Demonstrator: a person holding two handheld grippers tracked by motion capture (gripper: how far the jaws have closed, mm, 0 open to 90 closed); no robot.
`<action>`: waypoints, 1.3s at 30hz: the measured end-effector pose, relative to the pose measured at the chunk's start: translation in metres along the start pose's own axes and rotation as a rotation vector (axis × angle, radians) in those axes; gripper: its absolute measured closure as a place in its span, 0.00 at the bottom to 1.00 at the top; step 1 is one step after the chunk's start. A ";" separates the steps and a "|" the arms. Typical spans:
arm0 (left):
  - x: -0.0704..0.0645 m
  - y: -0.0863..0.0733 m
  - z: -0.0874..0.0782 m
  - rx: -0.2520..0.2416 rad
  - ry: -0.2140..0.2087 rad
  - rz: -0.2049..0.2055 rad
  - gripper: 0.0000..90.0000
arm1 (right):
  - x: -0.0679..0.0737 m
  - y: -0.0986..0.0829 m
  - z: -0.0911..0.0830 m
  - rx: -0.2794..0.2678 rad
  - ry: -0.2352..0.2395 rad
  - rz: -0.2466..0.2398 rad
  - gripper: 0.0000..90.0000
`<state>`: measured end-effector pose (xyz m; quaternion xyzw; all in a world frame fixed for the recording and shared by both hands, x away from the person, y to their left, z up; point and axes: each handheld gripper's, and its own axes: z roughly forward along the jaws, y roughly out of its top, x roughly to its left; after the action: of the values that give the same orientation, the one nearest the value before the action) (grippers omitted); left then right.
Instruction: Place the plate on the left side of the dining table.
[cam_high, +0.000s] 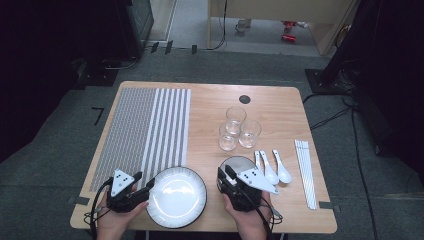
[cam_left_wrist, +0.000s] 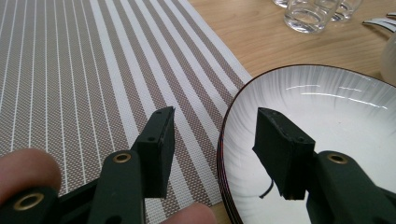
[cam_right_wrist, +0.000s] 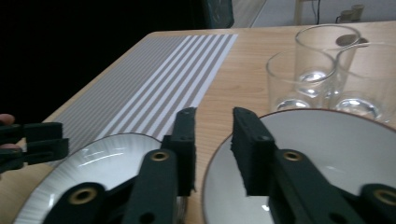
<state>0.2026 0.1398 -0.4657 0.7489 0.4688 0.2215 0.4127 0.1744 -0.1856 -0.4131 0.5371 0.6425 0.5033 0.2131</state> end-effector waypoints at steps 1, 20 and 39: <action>0.000 0.000 0.000 0.001 -0.004 0.007 0.55 | 0.003 -0.001 0.000 -0.004 0.009 0.006 0.82; -0.003 -0.014 -0.001 0.045 -0.018 0.005 0.70 | 0.046 -0.042 0.017 0.016 -0.035 0.004 0.84; 0.000 -0.023 -0.001 0.060 -0.020 -0.019 0.76 | 0.043 -0.074 0.038 0.067 -0.109 0.045 0.90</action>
<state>0.1899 0.1448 -0.4844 0.7587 0.4781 0.1958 0.3968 0.1562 -0.1246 -0.4821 0.5849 0.6342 0.4562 0.2181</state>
